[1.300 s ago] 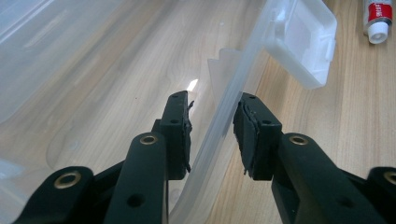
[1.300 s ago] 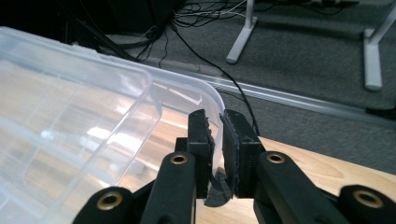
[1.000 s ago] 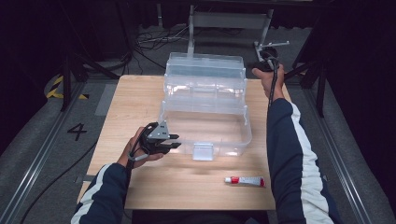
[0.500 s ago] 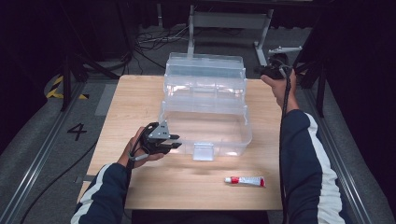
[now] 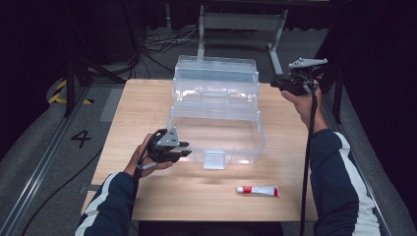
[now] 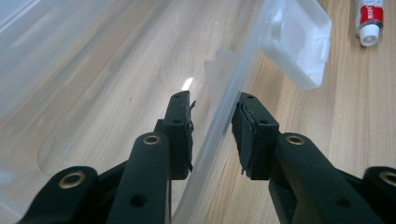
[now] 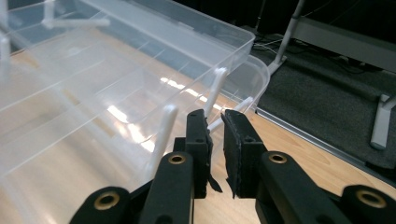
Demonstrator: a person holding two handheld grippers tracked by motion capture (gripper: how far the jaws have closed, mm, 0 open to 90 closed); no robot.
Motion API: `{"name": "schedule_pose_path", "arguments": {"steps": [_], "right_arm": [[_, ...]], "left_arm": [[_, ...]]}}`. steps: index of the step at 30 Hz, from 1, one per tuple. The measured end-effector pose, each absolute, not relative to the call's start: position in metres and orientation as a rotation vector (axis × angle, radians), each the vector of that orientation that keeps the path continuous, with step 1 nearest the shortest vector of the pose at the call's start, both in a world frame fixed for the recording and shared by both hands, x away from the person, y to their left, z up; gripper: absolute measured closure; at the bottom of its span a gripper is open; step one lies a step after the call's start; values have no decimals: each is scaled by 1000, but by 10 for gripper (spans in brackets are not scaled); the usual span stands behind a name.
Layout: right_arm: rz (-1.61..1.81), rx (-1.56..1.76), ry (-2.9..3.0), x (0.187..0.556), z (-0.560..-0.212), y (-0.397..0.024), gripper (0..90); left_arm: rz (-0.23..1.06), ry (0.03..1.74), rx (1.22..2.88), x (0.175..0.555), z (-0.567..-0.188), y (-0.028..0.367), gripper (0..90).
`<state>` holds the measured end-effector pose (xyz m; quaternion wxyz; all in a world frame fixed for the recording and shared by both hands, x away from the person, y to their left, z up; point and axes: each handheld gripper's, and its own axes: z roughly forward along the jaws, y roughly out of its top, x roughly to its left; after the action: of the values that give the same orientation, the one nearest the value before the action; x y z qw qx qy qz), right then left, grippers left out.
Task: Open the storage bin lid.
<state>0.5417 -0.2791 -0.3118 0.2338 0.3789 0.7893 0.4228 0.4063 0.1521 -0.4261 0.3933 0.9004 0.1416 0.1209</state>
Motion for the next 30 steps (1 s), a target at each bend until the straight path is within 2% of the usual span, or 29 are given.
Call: {"name": "schedule_pose_path", "arguments": {"steps": [12,30], "right_arm": [[1175,937,2220,497,-316,-282,789],[1164,869,2306,430,-342,-304,776]], "left_arm": [[331,375,2293,404,-425,150,676],[344,388,2296,402,-424,149,672]]}}
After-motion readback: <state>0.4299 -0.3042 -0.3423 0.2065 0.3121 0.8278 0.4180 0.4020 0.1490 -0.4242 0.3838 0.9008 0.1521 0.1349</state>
